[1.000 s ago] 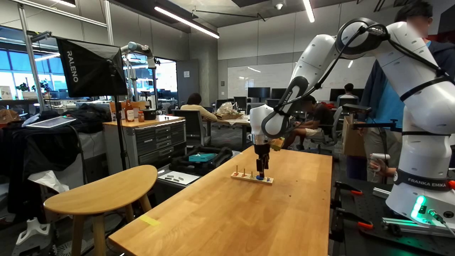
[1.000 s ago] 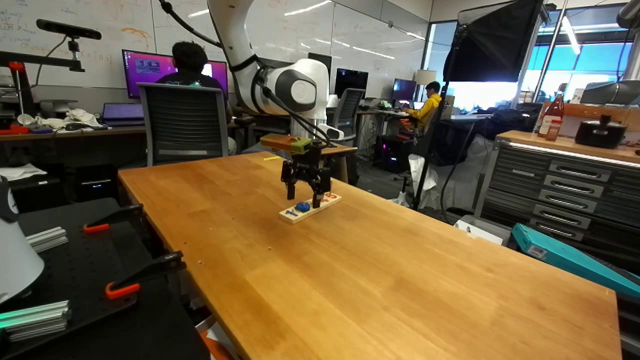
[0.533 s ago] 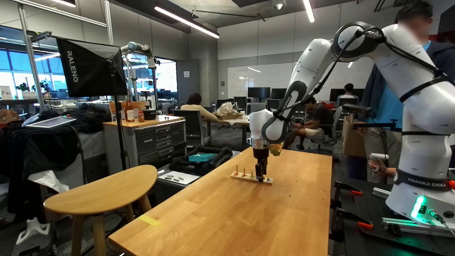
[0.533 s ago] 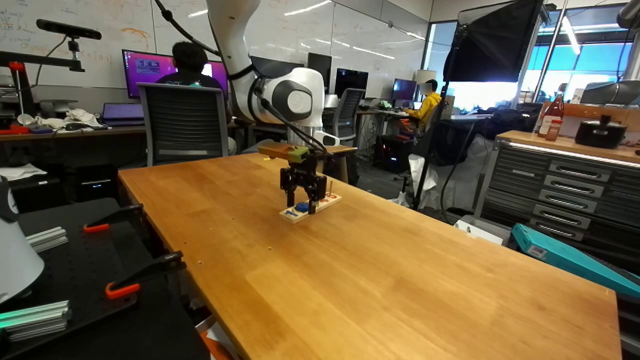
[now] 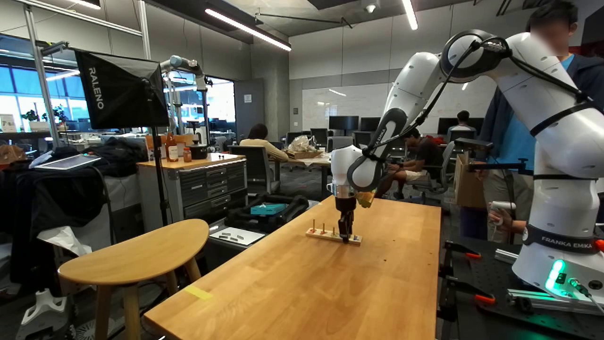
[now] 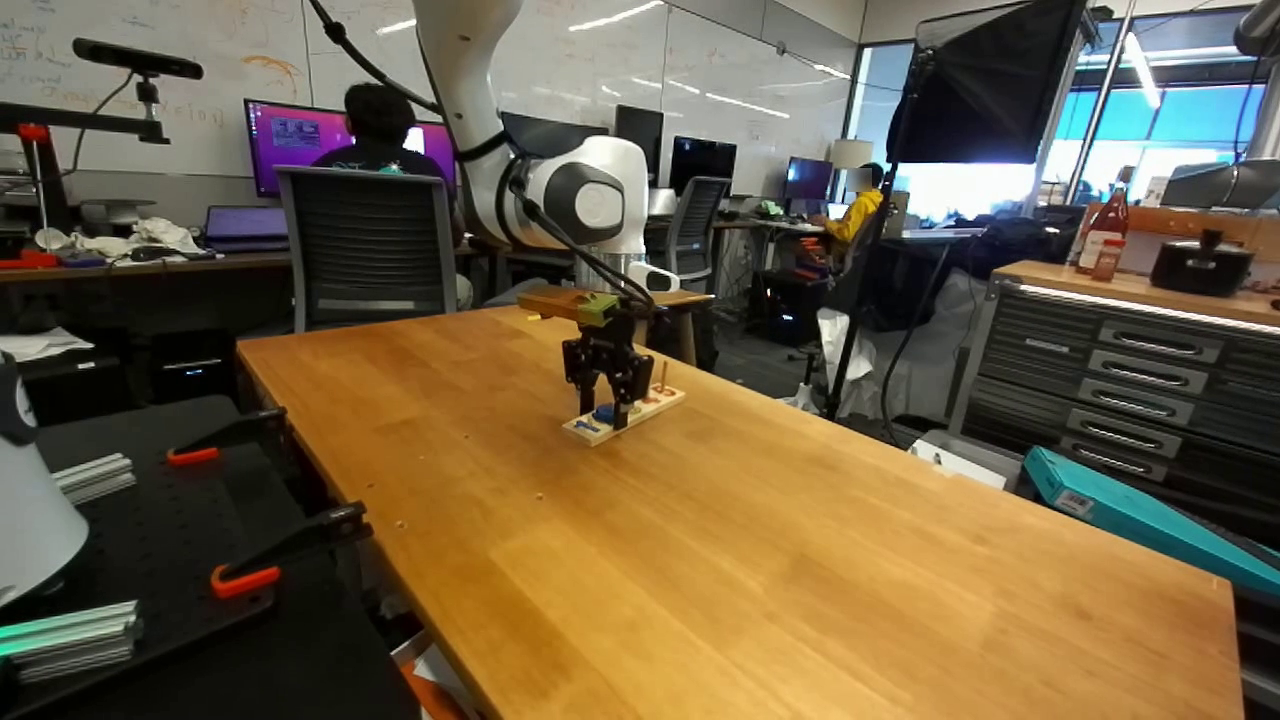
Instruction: Pick the blue ring from the object and put it on the table
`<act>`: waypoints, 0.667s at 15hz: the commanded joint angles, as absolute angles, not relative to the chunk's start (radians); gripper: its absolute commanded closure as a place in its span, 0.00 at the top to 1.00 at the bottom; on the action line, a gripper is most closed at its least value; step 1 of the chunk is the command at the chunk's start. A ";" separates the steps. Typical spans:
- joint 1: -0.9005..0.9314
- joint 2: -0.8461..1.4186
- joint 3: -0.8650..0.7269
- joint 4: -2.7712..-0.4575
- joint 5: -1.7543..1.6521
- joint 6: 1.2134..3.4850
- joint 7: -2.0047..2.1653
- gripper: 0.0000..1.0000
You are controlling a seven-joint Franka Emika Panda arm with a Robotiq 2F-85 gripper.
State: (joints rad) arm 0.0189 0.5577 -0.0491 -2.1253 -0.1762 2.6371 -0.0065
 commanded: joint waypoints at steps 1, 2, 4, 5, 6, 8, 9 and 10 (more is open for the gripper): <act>0.035 0.578 -0.064 -2.092 -0.190 2.644 -0.002 0.91; 0.035 0.579 -0.064 -2.088 -0.188 2.643 -0.003 0.99; 0.032 0.579 -0.059 -2.079 -0.182 2.640 -0.004 1.00; 0.031 0.579 -0.058 -2.076 -0.181 2.641 -0.005 1.00; 0.030 0.579 -0.056 -2.073 -0.178 2.641 -0.006 1.00; 0.027 0.580 -0.051 -2.069 -0.175 2.645 -0.011 0.74; 0.025 0.580 -0.048 -2.068 -0.172 2.646 -0.013 0.66; 0.024 0.580 -0.046 -2.066 -0.169 2.644 -0.013 0.58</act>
